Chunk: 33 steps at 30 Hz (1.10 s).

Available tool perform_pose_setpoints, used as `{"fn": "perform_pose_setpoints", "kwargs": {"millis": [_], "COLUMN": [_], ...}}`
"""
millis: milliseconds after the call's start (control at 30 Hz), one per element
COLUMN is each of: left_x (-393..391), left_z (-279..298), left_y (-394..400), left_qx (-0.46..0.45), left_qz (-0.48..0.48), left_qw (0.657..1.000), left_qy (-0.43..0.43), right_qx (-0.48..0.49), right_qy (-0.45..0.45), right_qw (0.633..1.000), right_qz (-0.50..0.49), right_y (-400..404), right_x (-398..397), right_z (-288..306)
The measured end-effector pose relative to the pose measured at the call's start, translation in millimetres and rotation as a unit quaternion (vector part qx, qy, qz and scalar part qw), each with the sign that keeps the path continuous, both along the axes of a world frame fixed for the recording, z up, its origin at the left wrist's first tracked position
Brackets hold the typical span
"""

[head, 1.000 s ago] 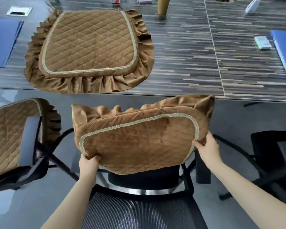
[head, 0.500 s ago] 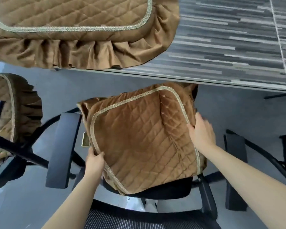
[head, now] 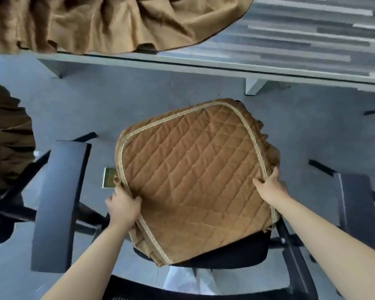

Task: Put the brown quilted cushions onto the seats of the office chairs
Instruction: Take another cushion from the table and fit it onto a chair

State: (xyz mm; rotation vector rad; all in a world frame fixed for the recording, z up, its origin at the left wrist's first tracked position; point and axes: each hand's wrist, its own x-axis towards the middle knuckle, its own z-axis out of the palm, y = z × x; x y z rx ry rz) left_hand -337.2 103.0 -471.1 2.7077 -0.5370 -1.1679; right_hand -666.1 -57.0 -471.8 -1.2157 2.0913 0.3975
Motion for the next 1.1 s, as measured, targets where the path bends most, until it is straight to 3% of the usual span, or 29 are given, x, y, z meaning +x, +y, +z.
{"fn": "perform_pose_setpoints", "kwargs": {"millis": [200,333,400,467,533,767,833,933,1100], "left_x": [-3.0,-18.3,-22.0,-24.1,-31.9,-86.2,-86.3,-72.3,-70.0], "left_z": [-3.8,10.1,14.0,13.0,6.6,-13.0,-26.1,-47.2,-76.6], "left_y": [1.1,4.6,11.5,18.3,22.0,1.0,-6.4,-11.7,-8.0], "left_qx": [-0.034,-0.094,-0.055,0.012,0.013,-0.107,-0.117,-0.123,-0.131], "left_qz": [0.003,0.025,-0.02,-0.109,-0.196,-0.461,-0.471,-0.438,-0.443], "left_qw": [0.999,0.995,0.994,0.979,0.957,0.861,0.853,0.87,0.855], "left_qy": [-0.04,-0.038,-0.096,-0.173,-0.211,-0.189,-0.191,-0.192,-0.237], "right_qx": [-0.043,-0.105,-0.141,-0.117,-0.097,-0.181,-0.187,-0.203,-0.237], "right_qy": [-0.005,0.13,0.184,0.21,0.202,0.069,0.064,0.063,0.054], "right_qw": [0.999,0.978,0.954,0.941,0.933,0.871,0.871,0.861,0.855], "right_qz": [-0.023,0.127,0.193,0.239,0.282,0.451,0.45,0.461,0.458], "right_y": [20.9,36.0,43.5,49.8,59.8,78.3,74.0,72.6,75.7], "right_x": [-12.6,-11.7,-10.5,-9.8,-7.3,25.3,26.4,18.4,12.3], "right_z": [1.9,23.2,30.0,30.4,21.9,-2.9,-16.8,-37.2,-61.9]}}
